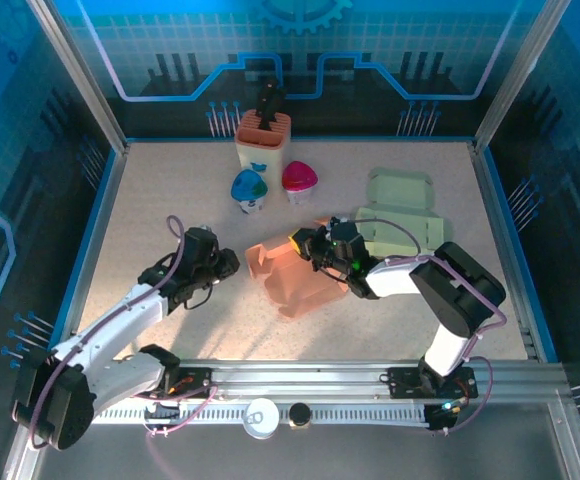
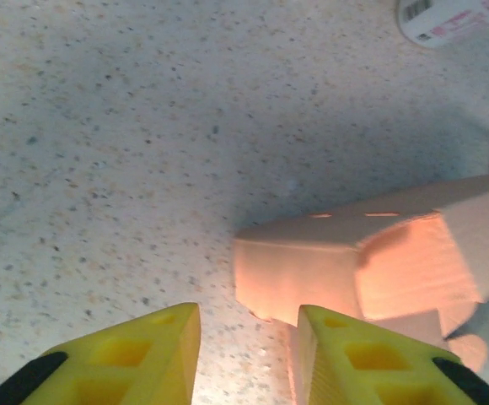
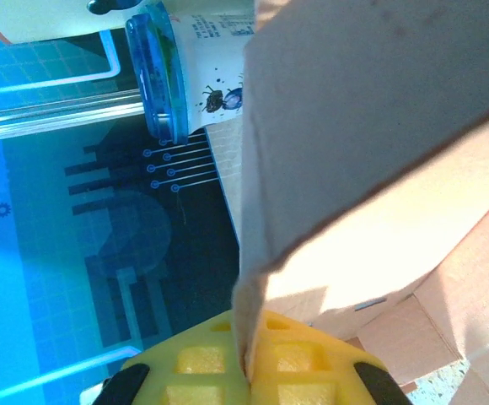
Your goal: Fold the paper box
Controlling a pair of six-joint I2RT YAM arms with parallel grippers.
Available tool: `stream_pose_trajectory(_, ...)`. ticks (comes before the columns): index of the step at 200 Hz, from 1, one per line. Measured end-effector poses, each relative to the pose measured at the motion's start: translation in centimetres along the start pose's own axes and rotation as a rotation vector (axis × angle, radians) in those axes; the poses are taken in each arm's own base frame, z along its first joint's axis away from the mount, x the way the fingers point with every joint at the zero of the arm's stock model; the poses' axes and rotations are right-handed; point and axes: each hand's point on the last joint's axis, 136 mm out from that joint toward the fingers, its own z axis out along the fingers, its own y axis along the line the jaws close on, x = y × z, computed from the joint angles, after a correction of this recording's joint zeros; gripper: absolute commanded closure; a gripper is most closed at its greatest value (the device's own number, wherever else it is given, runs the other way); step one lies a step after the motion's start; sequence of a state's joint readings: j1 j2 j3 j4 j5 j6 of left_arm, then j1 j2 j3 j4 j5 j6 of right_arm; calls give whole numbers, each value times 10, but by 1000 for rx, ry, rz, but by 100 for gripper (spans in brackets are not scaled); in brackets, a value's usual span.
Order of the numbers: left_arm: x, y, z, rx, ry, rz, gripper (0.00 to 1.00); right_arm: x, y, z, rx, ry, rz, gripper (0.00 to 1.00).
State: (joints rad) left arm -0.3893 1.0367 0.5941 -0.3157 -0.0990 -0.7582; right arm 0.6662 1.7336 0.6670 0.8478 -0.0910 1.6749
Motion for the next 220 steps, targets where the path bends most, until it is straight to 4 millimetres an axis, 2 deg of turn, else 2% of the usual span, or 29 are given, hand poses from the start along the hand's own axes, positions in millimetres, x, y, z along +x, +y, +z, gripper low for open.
stream_pose_trajectory(42,-6,16,19,-12,-34,49,63,0,0,1,-8,1,-2,100)
stream_pose_trajectory(76,-1,17,38,10,-27,143,62,0,0,3,-14,5,-3,100)
stream_pose_trajectory(98,2,10,46,62,-23,200,58,1,0,3,-15,9,-3,100)
stream_pose_trajectory(140,13,0,48,144,-28,306,55,3,0,3,-14,20,-3,100)
stream_pose_trajectory(220,43,-30,52,228,4,485,53,0,-1,6,-8,17,0,100)
